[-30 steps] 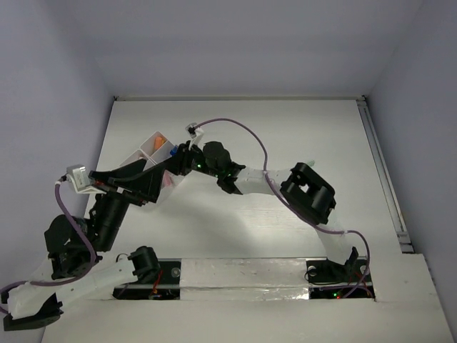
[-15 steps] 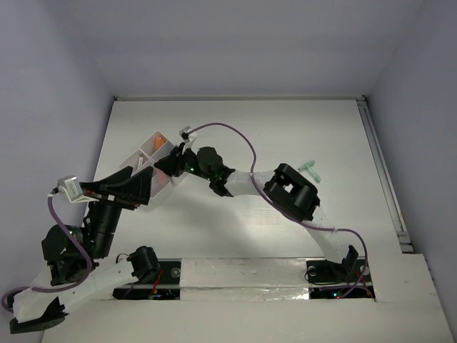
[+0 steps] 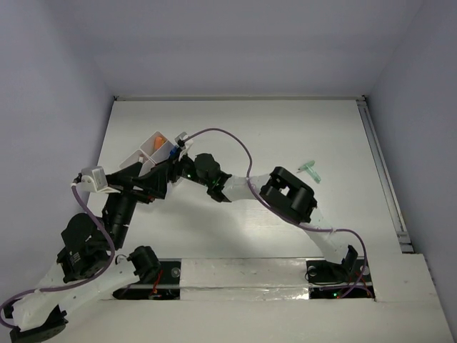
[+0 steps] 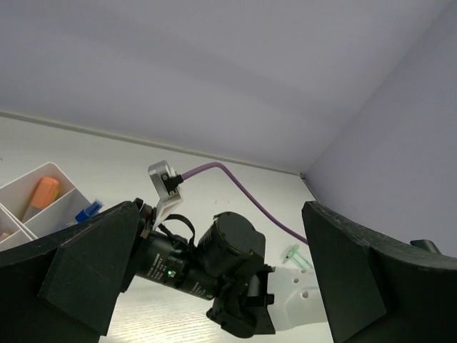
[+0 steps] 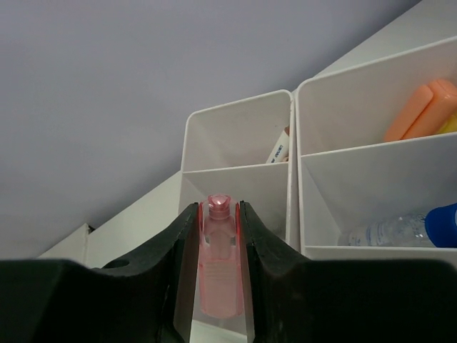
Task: Sort the stationery into containers
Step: Place the pen in the storage box.
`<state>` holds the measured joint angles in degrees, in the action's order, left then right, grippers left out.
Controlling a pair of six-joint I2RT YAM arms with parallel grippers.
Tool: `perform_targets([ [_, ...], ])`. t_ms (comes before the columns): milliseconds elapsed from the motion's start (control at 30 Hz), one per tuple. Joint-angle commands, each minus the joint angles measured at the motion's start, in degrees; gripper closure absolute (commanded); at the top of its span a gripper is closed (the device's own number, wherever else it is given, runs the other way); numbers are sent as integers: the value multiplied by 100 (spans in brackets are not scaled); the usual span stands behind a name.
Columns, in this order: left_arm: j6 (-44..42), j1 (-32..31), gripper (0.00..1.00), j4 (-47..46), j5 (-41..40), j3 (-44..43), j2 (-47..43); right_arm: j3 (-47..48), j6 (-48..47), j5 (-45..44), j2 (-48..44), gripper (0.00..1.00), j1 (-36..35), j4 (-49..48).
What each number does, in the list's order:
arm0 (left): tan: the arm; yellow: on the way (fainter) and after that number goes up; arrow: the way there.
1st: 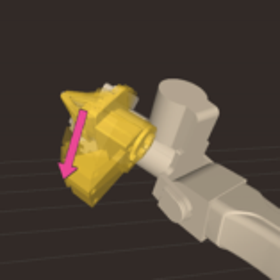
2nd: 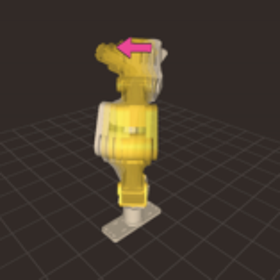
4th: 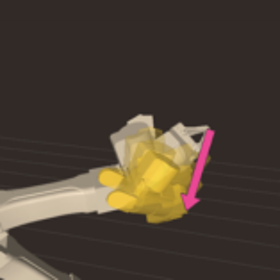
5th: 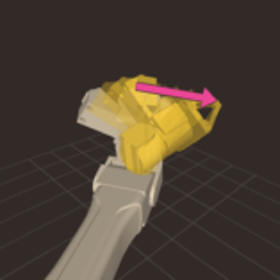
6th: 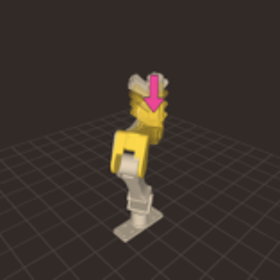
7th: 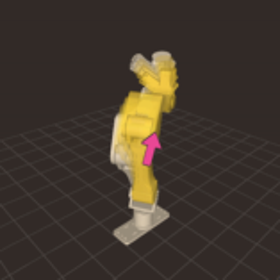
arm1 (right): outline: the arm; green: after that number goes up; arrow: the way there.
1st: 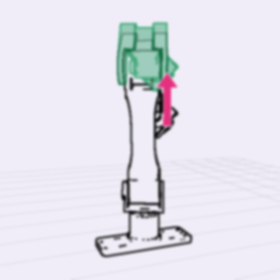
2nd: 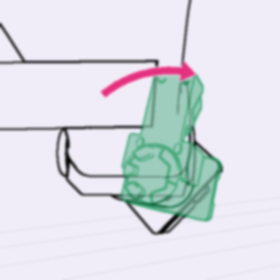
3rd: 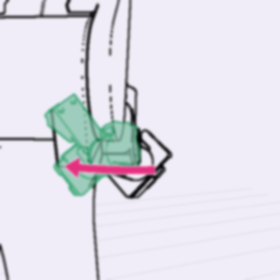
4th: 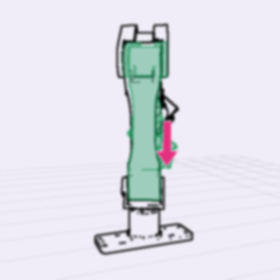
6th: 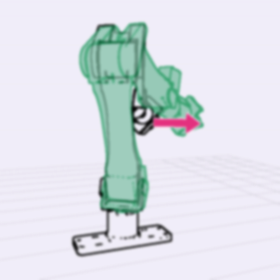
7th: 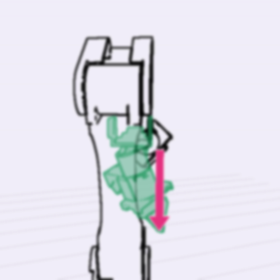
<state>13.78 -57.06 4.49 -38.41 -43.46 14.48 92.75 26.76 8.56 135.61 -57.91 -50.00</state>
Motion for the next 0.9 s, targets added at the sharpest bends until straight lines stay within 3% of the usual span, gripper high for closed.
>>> perform_targets([
  [0, -95, 194, 1, -308, 369, 4, 134, -134, -215, -82, -166, 66, -89, -634],
  [100, -95, 344, 1, -335, 518, 4, 239, -222, -207, -65, -298, 52, -89, -660],
  [267, -51, 546, 1, -378, 765, 13, 371, -538, -172, 32, -684, 44, -89, -801],
  [400, 19, 766, 1, -414, 1098, 40, 398, -1091, -285, -82, -1229, 44, -89, -897],
  [533, 116, 907, 1, -414, 1397, 57, 459, -2153, -295, -590, -2116, 50, 199, -915],
  [600, 177, 907, 1, -553, 1625, 57, 520, -2898, -42, -732, -2738, 58, 481, -565],
  [667, 361, 960, 1, -642, 1871, 66, 573, -3366, 292, -480, -3144, 60, 1174, 56],
  [800, 757, 960, 1, -1509, 2924, 460, 757, -4587, 1382, 715, -4110, 80, 2695, 1201],
  [867, 1028, 960, 1, -1810, 3242, 732, 959, -4923, 1332, 815, -4489, 81, 3108, 1920],
])
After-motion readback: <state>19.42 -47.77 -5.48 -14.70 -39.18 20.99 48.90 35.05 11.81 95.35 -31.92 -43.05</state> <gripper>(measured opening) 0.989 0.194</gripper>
